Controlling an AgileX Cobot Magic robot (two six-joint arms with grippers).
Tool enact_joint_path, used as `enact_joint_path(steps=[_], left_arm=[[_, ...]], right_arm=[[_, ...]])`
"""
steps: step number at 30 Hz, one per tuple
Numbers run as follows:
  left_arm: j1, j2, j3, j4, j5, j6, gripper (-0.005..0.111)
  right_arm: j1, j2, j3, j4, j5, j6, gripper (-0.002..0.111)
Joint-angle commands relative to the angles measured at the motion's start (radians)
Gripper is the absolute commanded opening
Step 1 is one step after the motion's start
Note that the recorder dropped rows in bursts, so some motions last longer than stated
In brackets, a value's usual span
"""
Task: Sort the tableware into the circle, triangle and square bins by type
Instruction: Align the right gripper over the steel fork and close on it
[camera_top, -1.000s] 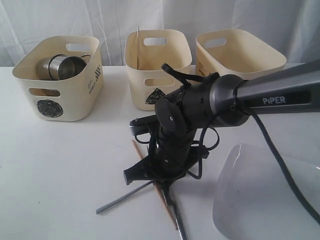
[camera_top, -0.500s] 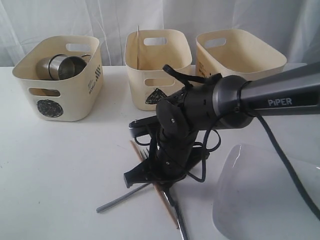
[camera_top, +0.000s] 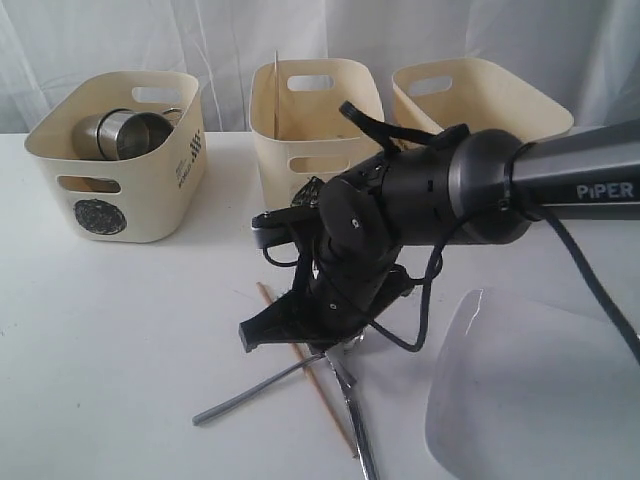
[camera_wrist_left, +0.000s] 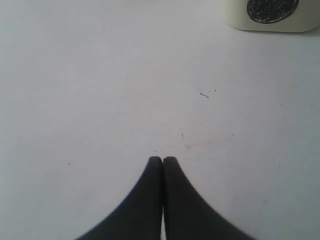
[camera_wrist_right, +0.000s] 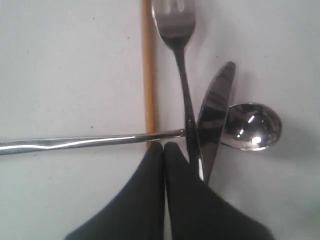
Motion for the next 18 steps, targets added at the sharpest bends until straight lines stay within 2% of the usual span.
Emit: enact_joint_path(steps=[1, 9, 11, 16, 18], left_arm=[[-0.006, -0.005, 0.004, 0.002, -0.001, -0.002, 0.000], [-0.006, -0.005, 0.004, 0.002, -0.001, -0.002, 0.000], [-0.006, -0.005, 0.004, 0.002, -0.001, -0.002, 0.000], [-0.006, -0.005, 0.004, 0.002, -0.001, -0.002, 0.000], [-0.006, -0.005, 0.004, 0.002, -0.001, -0.002, 0.000]], right_arm=[[0.000, 0.038, 0.004, -0.013, -0.013, -0.011, 0.000], [0.000, 0.058, -0.005, -0.013, -0.027, -0.038, 0.001], [0.000, 0.058, -0.019, -0.013, -0.027, -0.083, 0.009], [0.000, 0.060, -0.070, -0.013, -0.030, -0.117, 0.038], [-0.010, 0.067, -0.097, -0.013, -0.018, -0.101, 0.045]])
